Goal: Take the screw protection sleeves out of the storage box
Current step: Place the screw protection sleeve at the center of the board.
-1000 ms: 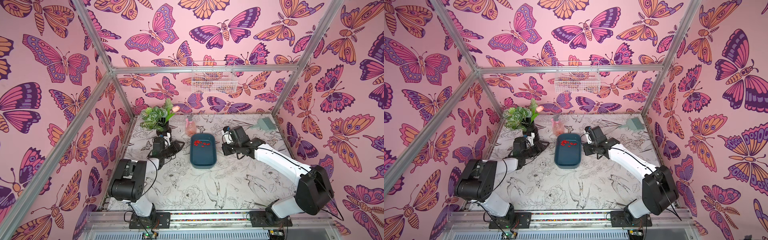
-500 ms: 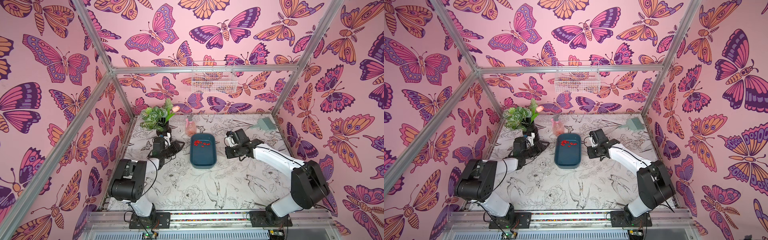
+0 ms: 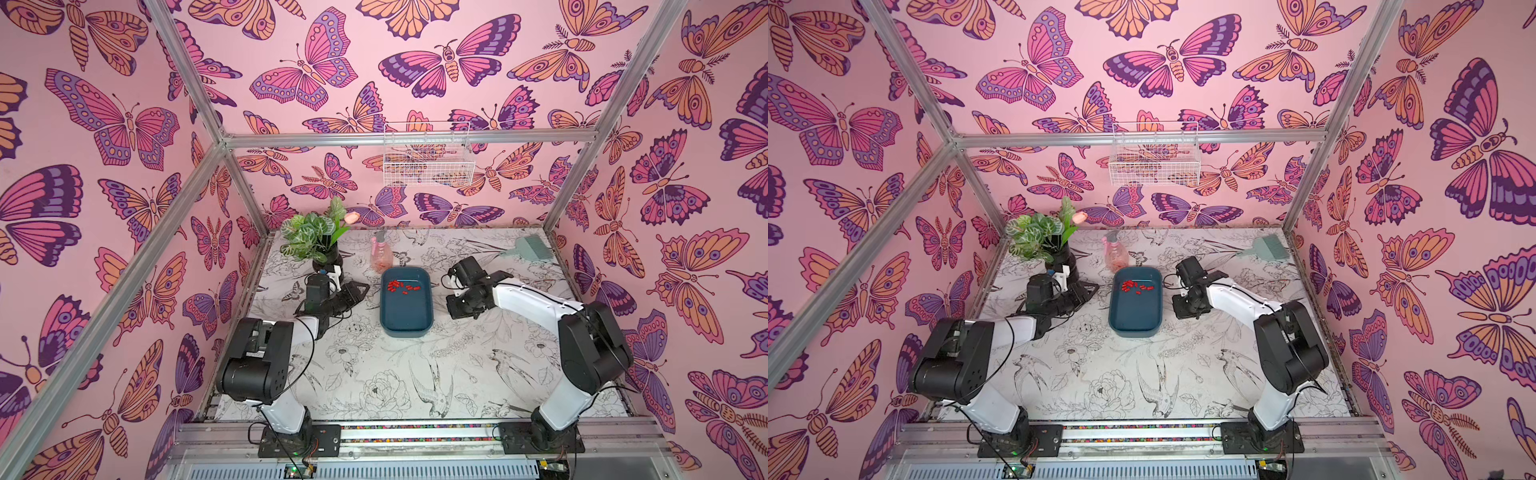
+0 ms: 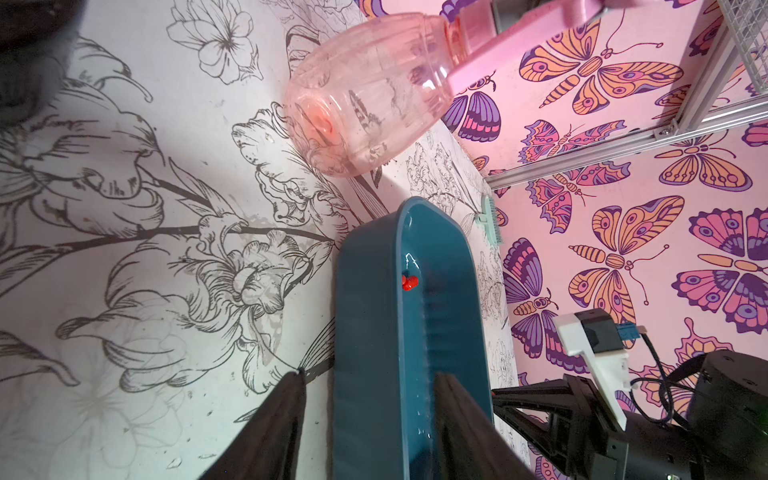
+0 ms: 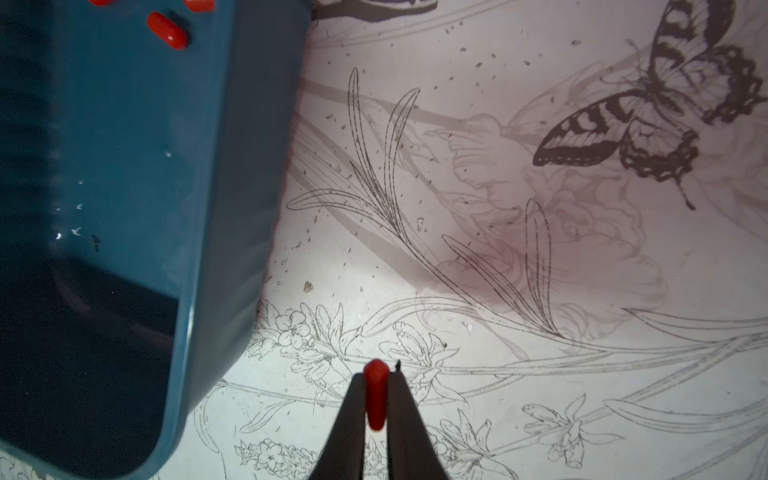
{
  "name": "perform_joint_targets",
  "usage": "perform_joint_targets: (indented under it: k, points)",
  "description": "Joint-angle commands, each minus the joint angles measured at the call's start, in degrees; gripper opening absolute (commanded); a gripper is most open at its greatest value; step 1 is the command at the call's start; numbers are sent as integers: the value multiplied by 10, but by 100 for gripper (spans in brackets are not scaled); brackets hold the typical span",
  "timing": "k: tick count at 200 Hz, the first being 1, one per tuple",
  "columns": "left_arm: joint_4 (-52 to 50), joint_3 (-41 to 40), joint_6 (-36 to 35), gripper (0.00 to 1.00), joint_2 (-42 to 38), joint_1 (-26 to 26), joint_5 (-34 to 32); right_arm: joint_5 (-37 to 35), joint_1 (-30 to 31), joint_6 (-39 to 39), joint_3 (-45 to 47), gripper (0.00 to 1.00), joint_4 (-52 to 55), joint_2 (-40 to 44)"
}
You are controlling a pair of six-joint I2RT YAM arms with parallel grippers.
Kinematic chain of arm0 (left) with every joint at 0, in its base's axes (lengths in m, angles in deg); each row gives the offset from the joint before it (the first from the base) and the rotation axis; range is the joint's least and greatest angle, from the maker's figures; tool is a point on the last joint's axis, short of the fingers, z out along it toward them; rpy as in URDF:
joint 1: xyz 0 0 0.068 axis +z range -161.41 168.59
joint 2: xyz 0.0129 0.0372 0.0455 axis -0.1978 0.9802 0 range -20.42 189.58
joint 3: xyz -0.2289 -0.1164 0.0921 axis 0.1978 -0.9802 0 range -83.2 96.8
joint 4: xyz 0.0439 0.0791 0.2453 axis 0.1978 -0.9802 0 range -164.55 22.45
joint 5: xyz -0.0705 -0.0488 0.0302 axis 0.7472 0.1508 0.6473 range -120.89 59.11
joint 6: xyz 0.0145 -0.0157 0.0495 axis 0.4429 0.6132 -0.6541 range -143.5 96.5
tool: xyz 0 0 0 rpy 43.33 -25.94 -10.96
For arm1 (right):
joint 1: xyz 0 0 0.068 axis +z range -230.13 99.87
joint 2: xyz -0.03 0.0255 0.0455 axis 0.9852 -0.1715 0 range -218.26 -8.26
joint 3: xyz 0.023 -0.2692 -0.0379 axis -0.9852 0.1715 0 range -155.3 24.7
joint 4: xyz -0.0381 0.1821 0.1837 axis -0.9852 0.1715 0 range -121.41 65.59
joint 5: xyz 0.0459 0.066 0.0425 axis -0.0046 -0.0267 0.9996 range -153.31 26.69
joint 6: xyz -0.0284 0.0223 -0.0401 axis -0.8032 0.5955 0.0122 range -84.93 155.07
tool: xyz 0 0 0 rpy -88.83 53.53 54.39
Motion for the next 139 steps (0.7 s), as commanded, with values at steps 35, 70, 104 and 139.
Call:
perform_joint_targets:
  k: [35, 70, 104, 139]
  points:
    - [4, -2, -10, 55, -8, -3, 1, 10, -5, 9, -44, 16, 54, -51]
    - [4, -1, -11, 55, -7, -3, 1, 12, -6, 9, -51, 16, 60, -62]
    - [4, -2, -11, 55, -8, -4, 0, 13, -7, 10, -60, 16, 69, -74]
    - [3, -2, -11, 55, -8, -4, 0, 12, -8, 11, -69, 17, 79, -87]
